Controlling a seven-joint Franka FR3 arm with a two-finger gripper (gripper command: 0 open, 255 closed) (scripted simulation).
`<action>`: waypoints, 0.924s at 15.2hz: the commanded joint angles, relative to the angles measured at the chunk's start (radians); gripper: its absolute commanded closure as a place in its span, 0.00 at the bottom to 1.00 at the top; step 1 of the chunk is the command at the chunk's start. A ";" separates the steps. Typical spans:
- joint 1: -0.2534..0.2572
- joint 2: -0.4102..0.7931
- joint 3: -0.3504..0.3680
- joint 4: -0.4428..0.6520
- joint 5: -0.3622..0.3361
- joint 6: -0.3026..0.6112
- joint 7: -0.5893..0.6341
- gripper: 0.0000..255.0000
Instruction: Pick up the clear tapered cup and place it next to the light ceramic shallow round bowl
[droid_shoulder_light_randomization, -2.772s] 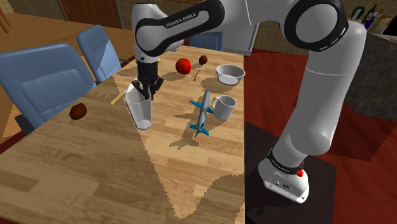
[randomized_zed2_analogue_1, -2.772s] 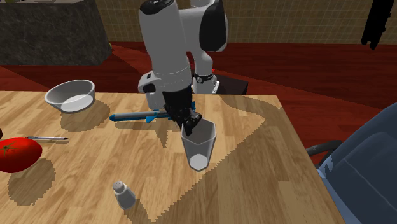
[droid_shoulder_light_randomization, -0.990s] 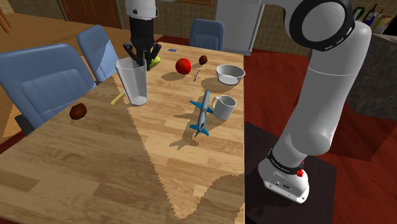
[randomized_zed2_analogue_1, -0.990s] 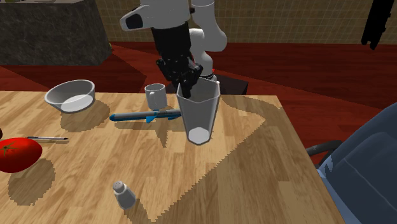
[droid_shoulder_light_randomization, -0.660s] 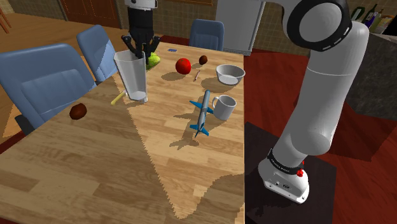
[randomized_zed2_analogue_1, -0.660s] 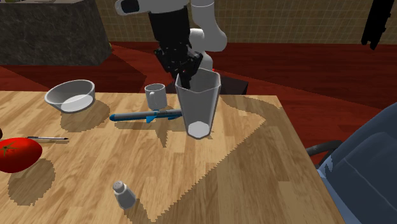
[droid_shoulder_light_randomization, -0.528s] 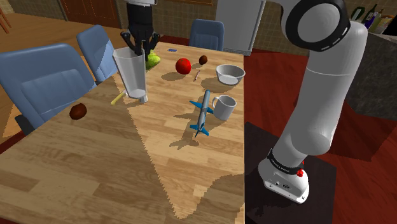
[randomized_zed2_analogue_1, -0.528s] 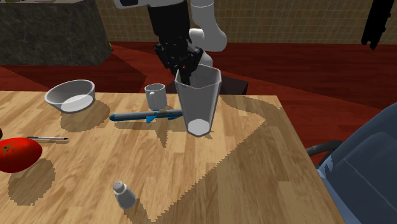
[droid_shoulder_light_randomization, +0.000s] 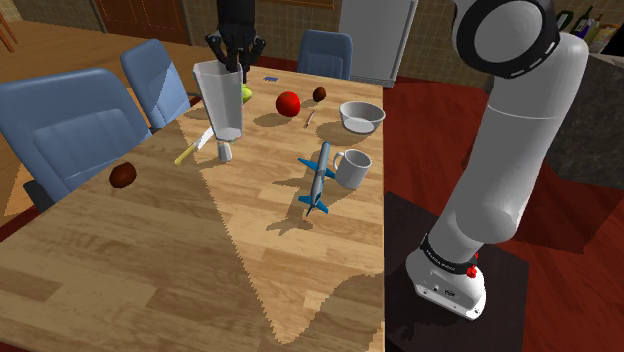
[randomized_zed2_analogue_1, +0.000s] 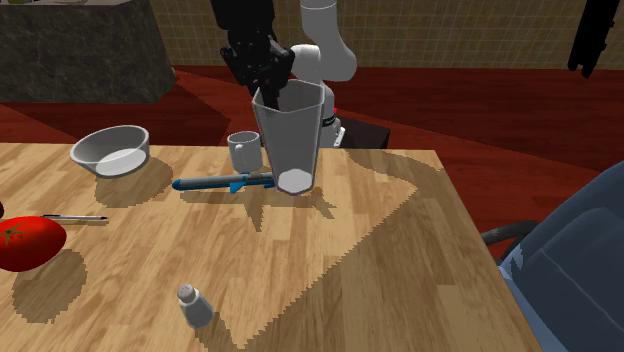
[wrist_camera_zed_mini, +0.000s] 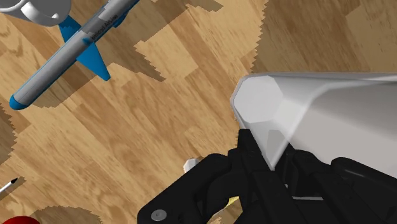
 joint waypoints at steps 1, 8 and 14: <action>-0.030 -0.055 -0.017 -0.069 0.013 0.009 -0.046 1.00; -0.120 -0.174 -0.092 -0.212 0.033 0.015 -0.211 1.00; -0.190 -0.233 -0.164 -0.278 0.031 0.005 -0.354 1.00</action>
